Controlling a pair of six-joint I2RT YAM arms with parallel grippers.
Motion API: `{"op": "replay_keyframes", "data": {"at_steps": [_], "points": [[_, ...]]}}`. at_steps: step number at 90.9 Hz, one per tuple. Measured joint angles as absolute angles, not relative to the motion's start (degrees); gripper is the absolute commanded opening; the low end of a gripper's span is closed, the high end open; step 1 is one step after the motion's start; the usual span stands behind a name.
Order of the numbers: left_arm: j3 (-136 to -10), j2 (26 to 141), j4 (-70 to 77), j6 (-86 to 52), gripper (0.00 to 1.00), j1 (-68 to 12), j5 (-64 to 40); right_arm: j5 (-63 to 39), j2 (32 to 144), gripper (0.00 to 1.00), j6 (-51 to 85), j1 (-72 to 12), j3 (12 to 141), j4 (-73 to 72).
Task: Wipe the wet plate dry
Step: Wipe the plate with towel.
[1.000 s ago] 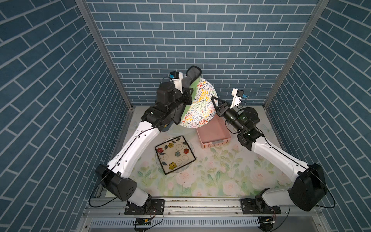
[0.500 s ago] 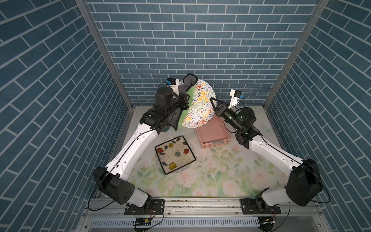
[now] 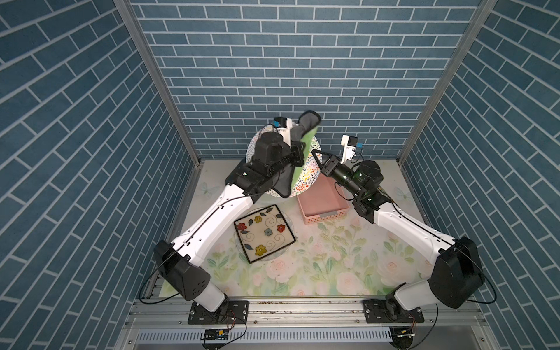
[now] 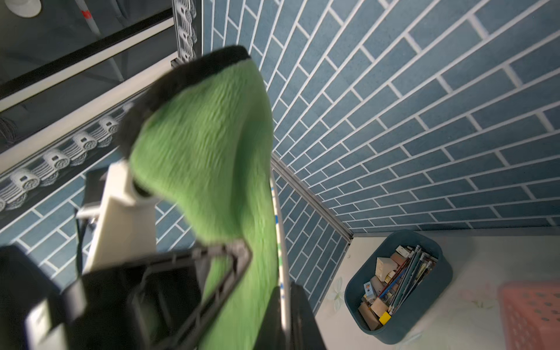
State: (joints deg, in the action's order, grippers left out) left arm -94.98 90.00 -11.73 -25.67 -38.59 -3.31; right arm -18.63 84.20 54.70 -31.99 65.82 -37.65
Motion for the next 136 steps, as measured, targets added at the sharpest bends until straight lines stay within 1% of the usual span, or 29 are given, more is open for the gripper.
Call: {"op": "replay_keyframes", "data": {"at_steps": [4,10,20,31,36,40,46,53,62,68,77,83,92,97,102,109,117,127,136], "points": [[-91.9,89.6,-10.8,-25.6,0.00,-40.6,-3.6,-19.1,84.2,0.00,55.3,-29.8,65.8,-37.6],[-88.2,88.5,-10.8,-25.5,0.00,-41.1,-3.7,-19.3,84.1,0.00,55.2,-26.9,65.5,-37.7],[-85.5,86.3,-12.7,-26.4,0.00,-36.4,-4.0,-18.5,83.1,0.00,54.5,-24.8,64.6,-37.7],[-86.5,83.9,-14.3,-28.8,0.00,-25.8,-4.3,-16.8,80.9,0.00,52.8,-28.5,62.4,-38.0],[-88.5,83.7,-15.2,-29.2,0.00,-22.1,-4.1,-16.0,80.3,0.00,51.9,-31.5,61.6,-38.1],[-90.7,84.1,-15.9,-29.4,0.00,-20.8,-4.3,-15.3,80.2,0.00,51.6,-34.0,61.1,-38.1],[-94.5,85.4,-16.3,-29.1,0.00,-21.9,-4.8,-15.2,80.3,0.00,51.8,-35.9,60.7,-38.0],[-98.3,87.9,-15.5,-27.7,0.00,-27.2,-4.8,-15.7,80.3,0.00,52.2,-36.2,60.9,-38.0],[-98.4,90.1,-13.9,-26.3,0.00,-34.5,-6.0,-17.2,80.3,0.00,52.3,-34.2,61.5,-37.6],[-96.6,90.4,-13.4,-25.8,0.00,-37.0,-7.0,-18.7,80.2,0.00,52.8,-31.3,61.5,-37.5],[-93.0,88.8,-13.5,-25.8,0.00,-35.4,-9.0,-21.0,79.2,0.00,53.8,-25.0,61.4,-37.2],[-89.6,86.0,-12.8,-27.6,0.00,-30.5,-11.9,-21.6,77.1,0.00,54.8,-20.7,60.9,-37.4],[-83.3,80.6,-8.6,-33.5,0.00,-19.6,-18.0,-22.0,72.7,0.00,57.8,-15.2,59.3,-40.3],[-80.1,77.9,-5.1,-38.2,0.00,-14.1,-21.2,-22.4,70.8,0.00,60.9,-14.3,58.5,-44.9],[-78.1,76.2,-0.7,-42.9,0.00,-11.4,-24.6,-23.6,69.8,0.00,64.4,-14.5,57.9,-50.7],[-75.7,75.1,9.2,-50.7,0.00,-11.3,-30.7,-25.6,69.6,0.00,68.4,-15.3,57.7,-57.7],[-73.8,74.9,22.0,-60.3,0.00,-12.5,-36.9,-27.2,69.9,0.00,71.2,-16.4,57.3,-62.1],[-74.3,74.9,34.0,-69.2,0.00,-14.2,-40.9,-28.9,71.7,0.00,73.8,-17.4,57.0,-65.5],[-77.0,74.9,40.5,-73.4,0.00,-17.6,-42.8,-30.1,74.3,0.00,76.0,-18.4,57.1,-68.4]]}}
